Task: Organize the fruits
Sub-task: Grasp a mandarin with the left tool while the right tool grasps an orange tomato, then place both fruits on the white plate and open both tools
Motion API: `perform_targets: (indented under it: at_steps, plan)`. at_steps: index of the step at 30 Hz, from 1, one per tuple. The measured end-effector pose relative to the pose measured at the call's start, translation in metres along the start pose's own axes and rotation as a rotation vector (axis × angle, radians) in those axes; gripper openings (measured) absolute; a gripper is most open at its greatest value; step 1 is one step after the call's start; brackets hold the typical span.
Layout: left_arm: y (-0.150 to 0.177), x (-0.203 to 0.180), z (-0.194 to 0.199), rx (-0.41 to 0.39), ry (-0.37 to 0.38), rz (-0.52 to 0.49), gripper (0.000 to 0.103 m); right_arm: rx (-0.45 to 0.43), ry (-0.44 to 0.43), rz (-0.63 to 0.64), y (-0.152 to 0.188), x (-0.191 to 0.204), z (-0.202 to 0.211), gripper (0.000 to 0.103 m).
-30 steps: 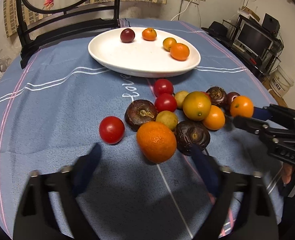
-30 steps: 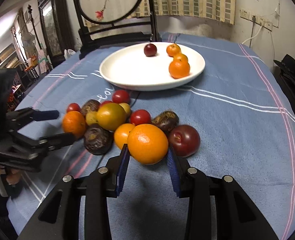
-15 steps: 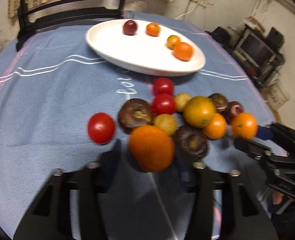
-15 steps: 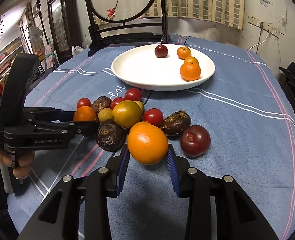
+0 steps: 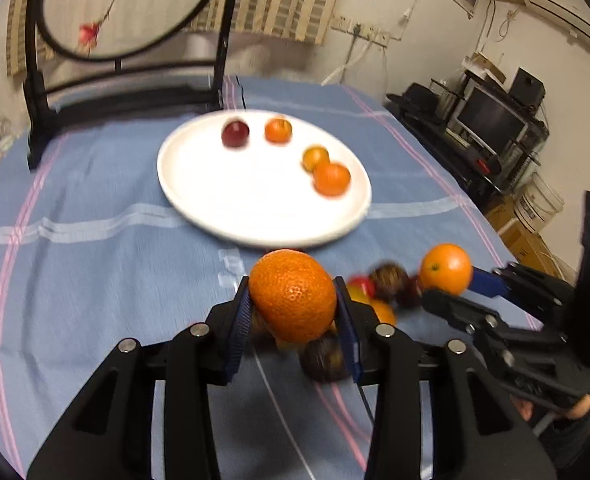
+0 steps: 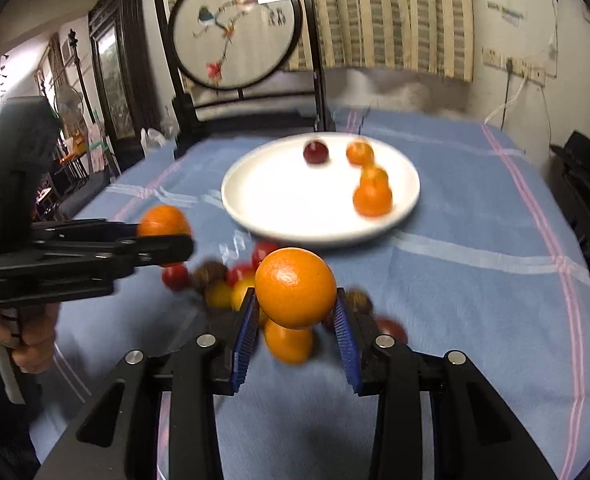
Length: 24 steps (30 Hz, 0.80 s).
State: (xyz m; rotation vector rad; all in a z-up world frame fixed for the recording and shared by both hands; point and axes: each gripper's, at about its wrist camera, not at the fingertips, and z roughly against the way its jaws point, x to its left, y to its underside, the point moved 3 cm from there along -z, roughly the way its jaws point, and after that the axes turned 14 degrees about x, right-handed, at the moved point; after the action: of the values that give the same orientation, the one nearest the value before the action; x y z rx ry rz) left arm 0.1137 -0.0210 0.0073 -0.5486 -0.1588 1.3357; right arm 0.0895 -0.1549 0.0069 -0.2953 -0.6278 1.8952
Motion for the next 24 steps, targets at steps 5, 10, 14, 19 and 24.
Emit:
perform_targets:
  at_steps: [5, 10, 14, 19, 24]
  plan:
    - [-0.046, 0.010, -0.011, -0.050, -0.073, 0.024, 0.039, -0.004, 0.033, 0.033, -0.044, 0.005, -0.024, 0.038]
    - [-0.068, 0.028, -0.049, 0.005, -0.101, 0.074, 0.039, 0.023, 0.053, -0.006, -0.062, -0.001, -0.062, 0.038]
    - [-0.069, 0.040, -0.073, 0.036, -0.093, 0.105, 0.039, 0.058, 0.044, -0.033, -0.065, -0.007, -0.082, 0.038]
    - [-0.070, 0.039, -0.085, 0.032, -0.084, 0.100, 0.046, 0.098, 0.032, -0.038, -0.063, -0.009, -0.094, 0.041]
    - [-0.058, 0.026, -0.063, -0.048, -0.115, 0.081, 0.076, 0.082, 0.040, -0.024, -0.057, -0.007, -0.085, 0.055]
